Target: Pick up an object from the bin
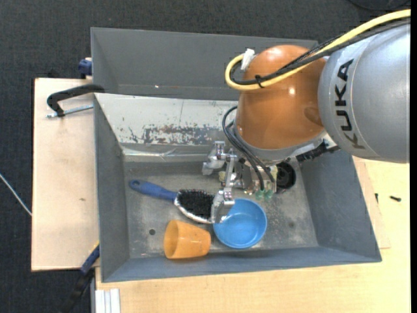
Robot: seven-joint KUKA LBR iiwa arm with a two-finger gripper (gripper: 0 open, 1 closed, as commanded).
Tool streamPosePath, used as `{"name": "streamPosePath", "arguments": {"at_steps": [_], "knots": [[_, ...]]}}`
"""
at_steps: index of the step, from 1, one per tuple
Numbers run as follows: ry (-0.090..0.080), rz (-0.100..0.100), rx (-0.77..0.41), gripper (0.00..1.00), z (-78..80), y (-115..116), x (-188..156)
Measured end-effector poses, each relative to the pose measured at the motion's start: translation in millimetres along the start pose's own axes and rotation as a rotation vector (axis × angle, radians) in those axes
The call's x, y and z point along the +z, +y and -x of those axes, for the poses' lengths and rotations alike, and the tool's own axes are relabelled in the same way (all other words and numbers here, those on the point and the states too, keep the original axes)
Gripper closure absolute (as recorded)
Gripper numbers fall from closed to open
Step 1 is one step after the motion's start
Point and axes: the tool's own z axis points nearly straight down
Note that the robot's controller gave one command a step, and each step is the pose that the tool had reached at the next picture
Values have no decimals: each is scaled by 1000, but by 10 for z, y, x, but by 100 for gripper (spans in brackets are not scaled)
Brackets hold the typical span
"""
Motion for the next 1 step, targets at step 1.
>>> {"name": "streamPosePath", "arguments": {"at_steps": [1], "knots": [[-8,0,-575,0,337,-43,1511]]}}
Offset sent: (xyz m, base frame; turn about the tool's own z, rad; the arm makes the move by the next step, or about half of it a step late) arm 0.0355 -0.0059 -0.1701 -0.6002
